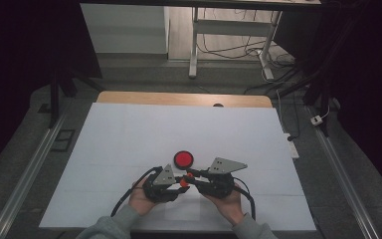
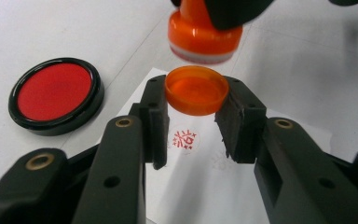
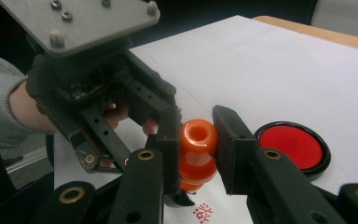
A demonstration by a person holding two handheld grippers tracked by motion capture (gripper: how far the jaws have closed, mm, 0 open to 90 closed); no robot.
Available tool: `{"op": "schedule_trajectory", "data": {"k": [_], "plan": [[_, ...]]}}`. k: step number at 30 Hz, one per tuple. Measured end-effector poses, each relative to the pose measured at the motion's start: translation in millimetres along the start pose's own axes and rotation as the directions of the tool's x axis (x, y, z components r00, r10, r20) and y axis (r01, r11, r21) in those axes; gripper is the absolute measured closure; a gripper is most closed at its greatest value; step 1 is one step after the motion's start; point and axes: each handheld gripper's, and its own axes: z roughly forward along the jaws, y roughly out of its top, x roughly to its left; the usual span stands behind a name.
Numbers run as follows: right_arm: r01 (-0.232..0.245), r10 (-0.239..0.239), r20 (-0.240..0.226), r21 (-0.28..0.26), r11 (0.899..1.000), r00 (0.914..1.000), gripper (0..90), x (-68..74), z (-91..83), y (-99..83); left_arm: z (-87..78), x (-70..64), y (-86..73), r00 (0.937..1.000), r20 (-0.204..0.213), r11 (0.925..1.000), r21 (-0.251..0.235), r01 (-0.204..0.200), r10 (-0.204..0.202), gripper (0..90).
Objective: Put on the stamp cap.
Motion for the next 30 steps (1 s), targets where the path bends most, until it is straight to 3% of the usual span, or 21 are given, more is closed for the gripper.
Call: {"op": "schedule_trajectory", "data": {"k": [30], "plan": [[0.009,-0.009,-0.015,0.009,1.0,0.9999,71.4,2.7,5.3,-2.8,-2.5,-2.5,1.7,1.0,0.007,0.9997,-0.026,0.0,0.0,64.6]]}}
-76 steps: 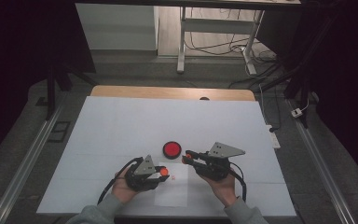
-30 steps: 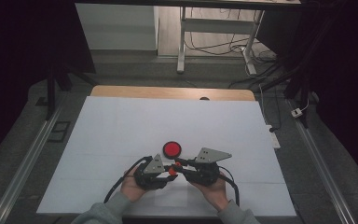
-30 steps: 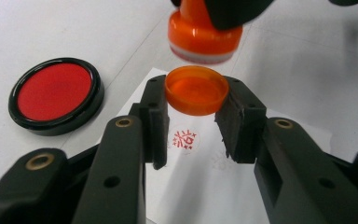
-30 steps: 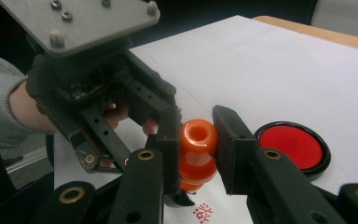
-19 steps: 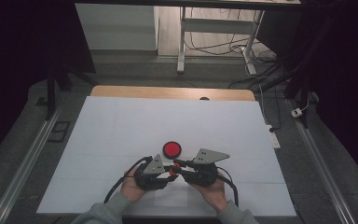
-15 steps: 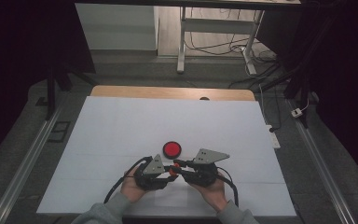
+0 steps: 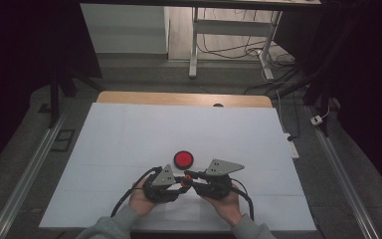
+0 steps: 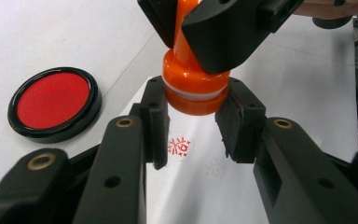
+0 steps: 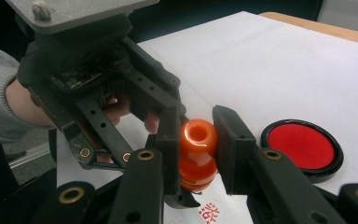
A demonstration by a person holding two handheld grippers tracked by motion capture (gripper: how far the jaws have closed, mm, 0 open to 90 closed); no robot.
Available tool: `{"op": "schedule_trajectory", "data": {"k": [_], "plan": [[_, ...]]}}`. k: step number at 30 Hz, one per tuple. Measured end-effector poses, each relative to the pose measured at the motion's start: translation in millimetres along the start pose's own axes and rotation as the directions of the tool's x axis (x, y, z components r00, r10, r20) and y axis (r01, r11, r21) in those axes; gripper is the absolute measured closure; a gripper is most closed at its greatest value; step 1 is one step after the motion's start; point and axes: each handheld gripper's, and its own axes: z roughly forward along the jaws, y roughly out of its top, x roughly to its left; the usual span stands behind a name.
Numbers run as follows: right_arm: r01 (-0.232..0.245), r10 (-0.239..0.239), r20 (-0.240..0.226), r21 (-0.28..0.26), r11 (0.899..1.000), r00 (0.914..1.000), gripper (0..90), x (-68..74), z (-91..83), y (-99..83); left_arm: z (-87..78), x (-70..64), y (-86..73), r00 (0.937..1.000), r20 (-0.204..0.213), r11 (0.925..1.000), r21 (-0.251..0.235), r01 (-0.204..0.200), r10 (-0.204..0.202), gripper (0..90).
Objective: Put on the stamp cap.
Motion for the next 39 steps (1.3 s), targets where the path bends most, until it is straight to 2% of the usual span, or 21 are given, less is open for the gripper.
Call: {"op": "schedule_trajectory", "data": {"k": [17,27,39], "plan": [[0.004,-0.004,-0.001,-0.005,1.0,1.0,71.4,0.5,-0.2,-0.4,-1.6,-0.2,0.5,0.9999,-0.009,0.9998,-0.017,0.007,-0.007,64.9],[0.002,-0.002,0.001,-0.027,1.0,1.0,71.8,1.4,-1.9,-0.5,-4.2,-5.9,2.8,0.9976,-0.064,0.9994,-0.022,-0.028,0.026,65.3],[0.012,-0.012,-0.001,-0.044,0.999,0.9999,72.1,2.5,-3.7,-0.7,-6.4,-6.3,3.9,0.9985,-0.055,0.9994,-0.034,-0.01,0.008,65.2]]}}
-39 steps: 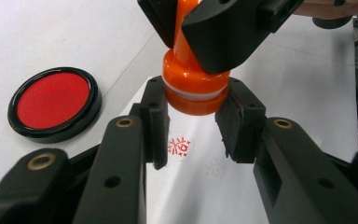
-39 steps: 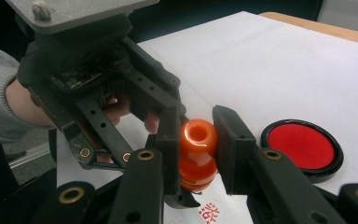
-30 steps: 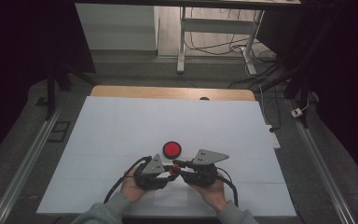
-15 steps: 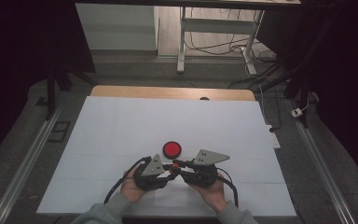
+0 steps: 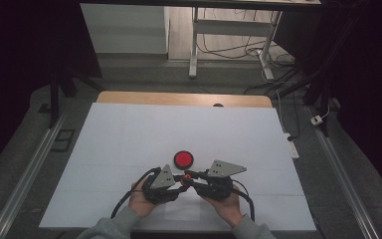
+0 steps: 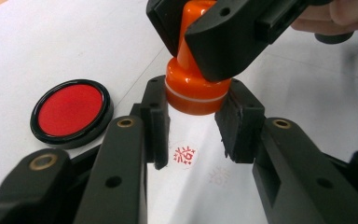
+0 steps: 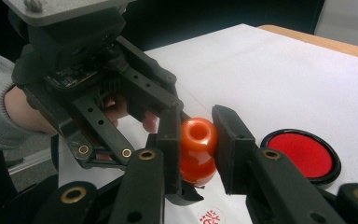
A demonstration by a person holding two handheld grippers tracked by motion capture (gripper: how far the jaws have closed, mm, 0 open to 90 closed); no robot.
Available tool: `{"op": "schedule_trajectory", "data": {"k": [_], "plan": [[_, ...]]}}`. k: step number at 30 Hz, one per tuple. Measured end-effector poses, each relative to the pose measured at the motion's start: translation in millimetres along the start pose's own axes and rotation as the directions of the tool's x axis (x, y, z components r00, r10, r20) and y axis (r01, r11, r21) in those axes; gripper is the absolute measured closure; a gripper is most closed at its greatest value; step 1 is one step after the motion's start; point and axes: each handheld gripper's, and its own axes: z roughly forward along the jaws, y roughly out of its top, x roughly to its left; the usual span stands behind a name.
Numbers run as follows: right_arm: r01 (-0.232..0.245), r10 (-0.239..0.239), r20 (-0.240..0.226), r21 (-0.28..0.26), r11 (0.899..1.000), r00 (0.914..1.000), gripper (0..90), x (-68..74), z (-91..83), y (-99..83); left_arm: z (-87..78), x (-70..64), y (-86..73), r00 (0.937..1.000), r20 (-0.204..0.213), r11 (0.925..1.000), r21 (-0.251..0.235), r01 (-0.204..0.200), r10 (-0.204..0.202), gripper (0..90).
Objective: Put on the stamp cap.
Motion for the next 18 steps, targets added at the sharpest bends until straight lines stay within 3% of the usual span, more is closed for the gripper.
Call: {"op": "schedule_trajectory", "data": {"k": [11,18], "plan": [[0.017,-0.017,0.011,0.001,1.0,0.9998,72.2,1.8,1.9,-4.9,2.3,-0.1,-0.9,1.0,0.006,0.9997,0.024,0.004,-0.004,65.2],[0.004,-0.004,0.01,-0.009,1.0,0.9999,72.2,1.2,2.1,-6.5,2.2,0.7,-1.4,0.9999,0.009,0.9998,0.018,0.008,-0.008,65.2]]}}
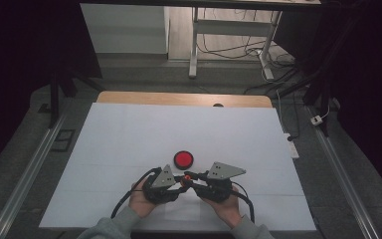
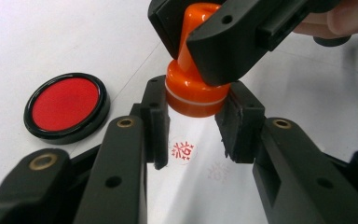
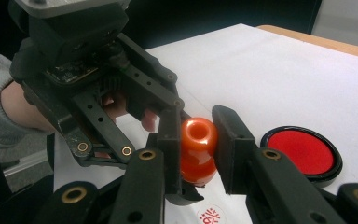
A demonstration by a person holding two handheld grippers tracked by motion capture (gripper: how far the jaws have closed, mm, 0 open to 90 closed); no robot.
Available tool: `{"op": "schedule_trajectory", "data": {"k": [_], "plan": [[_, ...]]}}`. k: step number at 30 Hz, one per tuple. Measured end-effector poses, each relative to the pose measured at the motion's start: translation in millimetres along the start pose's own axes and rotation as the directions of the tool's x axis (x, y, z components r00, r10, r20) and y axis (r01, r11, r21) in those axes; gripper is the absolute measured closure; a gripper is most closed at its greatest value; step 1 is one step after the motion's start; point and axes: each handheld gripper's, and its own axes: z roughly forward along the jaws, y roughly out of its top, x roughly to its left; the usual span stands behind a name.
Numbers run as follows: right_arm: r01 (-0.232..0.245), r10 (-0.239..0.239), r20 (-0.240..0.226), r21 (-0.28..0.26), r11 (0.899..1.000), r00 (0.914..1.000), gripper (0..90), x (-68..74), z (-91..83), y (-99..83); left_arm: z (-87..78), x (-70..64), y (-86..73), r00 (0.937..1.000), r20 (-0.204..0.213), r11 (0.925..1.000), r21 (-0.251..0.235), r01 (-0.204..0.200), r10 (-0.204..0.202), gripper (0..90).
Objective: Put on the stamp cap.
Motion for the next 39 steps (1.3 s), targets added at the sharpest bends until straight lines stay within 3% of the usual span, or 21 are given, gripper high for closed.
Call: {"op": "schedule_trajectory", "data": {"k": [6,10,23,32,39], "plan": [[-0.002,0.002,-0.001,-0.002,1.0,1.0,72.2,0.3,-0.2,0.1,-0.4,0.3,-0.3,1.0,0.003,1.0,-0.004,-0.004,0.004,65.1],[-0.005,0.005,-0.002,0.004,1.0,1.0,72.1,-0.1,-0.3,1.2,1.2,0.7,-2.9,0.9997,0.013,0.9997,-0.017,0.018,-0.018,64.9],[0.001,-0.001,0.0,0.023,1.0,1.0,71.9,-0.7,0.8,1.0,3.7,2.4,-5.2,0.9992,0.024,0.9993,-0.019,0.031,-0.031,63.6],[0.006,-0.006,0.008,0.014,1.0,0.9999,71.8,-1.2,-0.3,1.7,6.4,4.4,-6.2,0.9977,0.038,0.9984,-0.009,0.057,-0.056,48.5],[0.007,-0.007,0.015,0.01,1.0,0.9999,71.8,-2.3,-2.6,3.0,8.1,4.8,-7.1,0.9964,0.041,0.9968,0.031,0.073,-0.075,32.7]]}}
